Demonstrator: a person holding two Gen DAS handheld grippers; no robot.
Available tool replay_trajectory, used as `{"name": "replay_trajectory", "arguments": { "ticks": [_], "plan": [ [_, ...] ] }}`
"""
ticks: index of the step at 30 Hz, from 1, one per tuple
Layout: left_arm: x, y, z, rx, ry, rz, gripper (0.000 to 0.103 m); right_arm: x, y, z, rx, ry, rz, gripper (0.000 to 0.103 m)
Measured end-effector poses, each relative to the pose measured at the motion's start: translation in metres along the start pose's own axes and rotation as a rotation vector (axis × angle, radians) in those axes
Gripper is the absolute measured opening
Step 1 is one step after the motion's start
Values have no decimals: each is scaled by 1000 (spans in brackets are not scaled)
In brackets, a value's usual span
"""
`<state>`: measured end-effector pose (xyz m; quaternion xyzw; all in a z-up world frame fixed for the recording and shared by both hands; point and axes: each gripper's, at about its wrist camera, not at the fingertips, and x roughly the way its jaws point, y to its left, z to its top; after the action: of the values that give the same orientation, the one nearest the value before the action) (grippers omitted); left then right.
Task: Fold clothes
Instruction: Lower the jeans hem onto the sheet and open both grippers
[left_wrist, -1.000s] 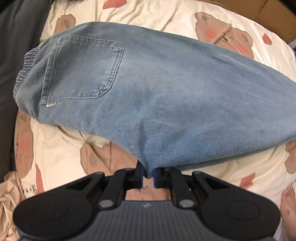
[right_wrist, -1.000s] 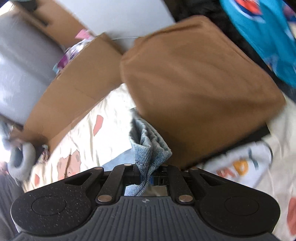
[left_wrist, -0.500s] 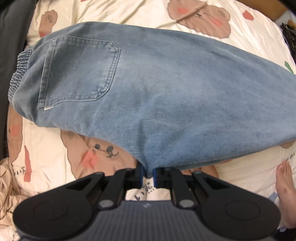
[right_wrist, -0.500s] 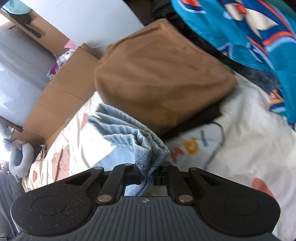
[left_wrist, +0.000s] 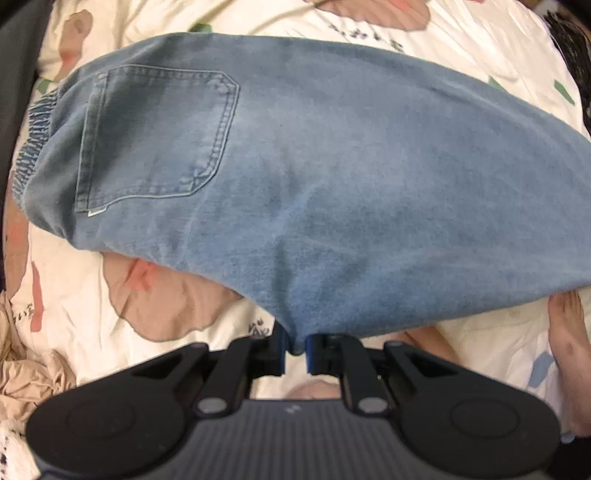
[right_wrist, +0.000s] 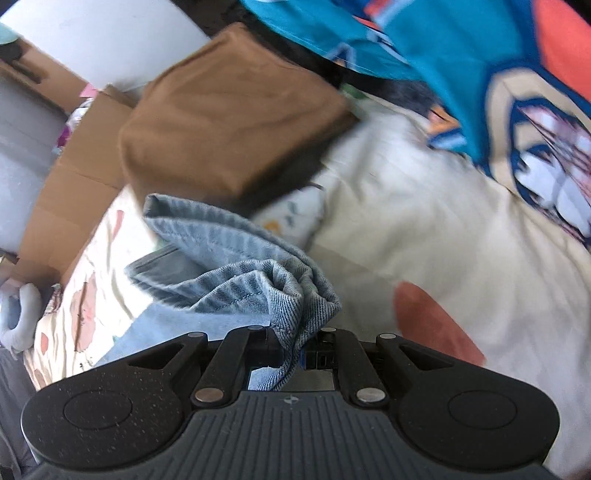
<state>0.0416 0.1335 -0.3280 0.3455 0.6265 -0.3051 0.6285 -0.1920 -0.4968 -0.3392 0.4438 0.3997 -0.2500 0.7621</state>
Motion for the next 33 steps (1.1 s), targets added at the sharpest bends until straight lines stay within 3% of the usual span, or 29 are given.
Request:
{"name": "replay_trajectory", "arguments": {
  "ticks": [19,23,27,29,33],
  "plan": [
    [17,56,37,-1,14,-32,10,-3,-33,-8,52,48,-100,9],
    [39,67,47,-3,43,-24,11,21,-37,-8,57,89,-166,15],
    [46,78,53,15,72,-21,15,24,-37,-6,58,100,-238,36],
    [37,91,55,-2,59,-28,18,17,-38,-5,56,88,-277,41],
    [10,122,65,-37,9,-42,24,1,-42,0,53,50,-289,41]
  ]
}}
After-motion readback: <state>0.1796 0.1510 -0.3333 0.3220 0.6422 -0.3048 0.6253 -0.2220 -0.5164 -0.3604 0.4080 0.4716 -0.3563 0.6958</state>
